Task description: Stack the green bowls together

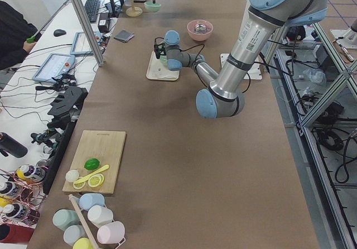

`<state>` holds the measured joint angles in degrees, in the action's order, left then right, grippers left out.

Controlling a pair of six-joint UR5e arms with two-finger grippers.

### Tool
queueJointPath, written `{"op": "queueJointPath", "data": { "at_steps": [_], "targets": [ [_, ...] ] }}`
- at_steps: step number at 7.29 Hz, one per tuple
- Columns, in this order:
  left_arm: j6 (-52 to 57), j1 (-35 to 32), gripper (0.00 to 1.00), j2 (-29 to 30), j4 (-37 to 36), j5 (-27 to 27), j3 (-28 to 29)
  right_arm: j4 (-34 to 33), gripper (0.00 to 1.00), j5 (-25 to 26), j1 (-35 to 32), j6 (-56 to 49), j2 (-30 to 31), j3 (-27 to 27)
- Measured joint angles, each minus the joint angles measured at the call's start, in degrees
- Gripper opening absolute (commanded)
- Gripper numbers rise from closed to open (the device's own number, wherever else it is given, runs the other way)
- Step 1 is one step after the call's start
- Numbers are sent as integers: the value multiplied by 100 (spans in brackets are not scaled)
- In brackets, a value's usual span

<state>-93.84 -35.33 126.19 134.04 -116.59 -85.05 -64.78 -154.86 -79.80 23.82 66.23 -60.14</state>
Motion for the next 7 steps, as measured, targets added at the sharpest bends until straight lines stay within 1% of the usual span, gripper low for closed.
{"op": "queueJointPath", "data": {
  "at_steps": [1,2,4,5,7],
  "targets": [
    [13,18,26,21,-6,49,38,0,0,0,0,0,-9,-17],
    [25,22,98,36,-1,67,94,0,0,0,0,0,-22,-27],
    [22,62,98,134,45,149,266,0,0,4,0,0,-29,-85],
    [7,105,98,167,58,228,246,0,0,0,8,43,-36,-166],
    [-18,22,98,141,3,233,-34,0,0,-17,161,432,-82,-584]
  ]
}}
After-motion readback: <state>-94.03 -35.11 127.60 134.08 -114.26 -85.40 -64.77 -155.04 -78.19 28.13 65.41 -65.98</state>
